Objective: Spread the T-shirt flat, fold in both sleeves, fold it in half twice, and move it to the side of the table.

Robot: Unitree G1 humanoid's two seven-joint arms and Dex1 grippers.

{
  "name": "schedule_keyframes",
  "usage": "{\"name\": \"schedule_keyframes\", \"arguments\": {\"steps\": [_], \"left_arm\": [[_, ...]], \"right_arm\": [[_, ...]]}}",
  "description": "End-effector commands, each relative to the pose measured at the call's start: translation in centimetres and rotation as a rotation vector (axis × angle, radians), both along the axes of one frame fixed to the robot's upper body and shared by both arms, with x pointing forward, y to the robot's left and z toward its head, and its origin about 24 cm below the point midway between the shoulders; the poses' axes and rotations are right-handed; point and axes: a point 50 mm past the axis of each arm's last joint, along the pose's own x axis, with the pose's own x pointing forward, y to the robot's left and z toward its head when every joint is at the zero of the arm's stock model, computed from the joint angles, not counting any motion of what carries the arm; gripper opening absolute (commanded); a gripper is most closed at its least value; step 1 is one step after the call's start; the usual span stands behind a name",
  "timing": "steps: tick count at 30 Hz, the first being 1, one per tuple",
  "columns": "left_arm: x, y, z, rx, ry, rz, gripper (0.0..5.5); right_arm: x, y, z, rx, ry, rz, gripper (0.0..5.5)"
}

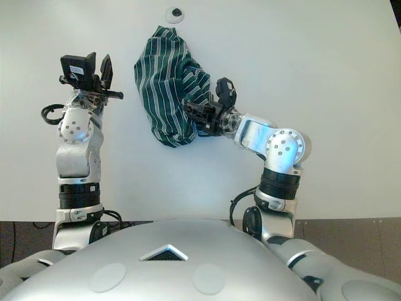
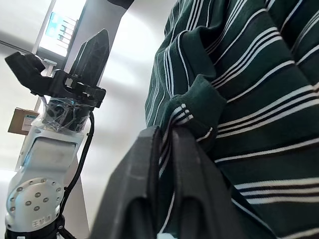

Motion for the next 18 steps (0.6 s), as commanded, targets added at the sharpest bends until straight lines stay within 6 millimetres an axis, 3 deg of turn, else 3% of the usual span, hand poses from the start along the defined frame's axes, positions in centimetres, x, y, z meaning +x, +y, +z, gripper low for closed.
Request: {"name": "schedule_keyframes", "arguments": {"steps": [1, 9, 12, 15, 18], "left_arm": [[-0.2, 0.5, 0.0, 0.011, 0.002, 0.029, 1.43], [0.1, 1.3, 0.4, 0.046, -0.020, 0.034, 1.43], [0.8, 1.0, 1.6, 0.113, -0.053, -0.087, 1.43], [3.0, 0.6, 4.1, 0.214, -0.079, -0.284, 1.43], [5.4, -2.1, 6.0, 0.275, -0.050, -0.553, 1.43]], "right_arm": [[0.4, -0.1, 2.5, -0.015, -0.145, 0.072, 0.02], [-0.7, -1.7, 6.4, 0.010, -0.349, 0.309, 0.02], [-0.9, -2.8, 7.2, -0.040, -0.412, 0.379, 0.02], [-1.2, -4.6, 8.1, -0.104, -0.477, 0.472, 0.02], [-1.0, -6.3, 8.3, -0.165, -0.511, 0.526, 0.02]]}}
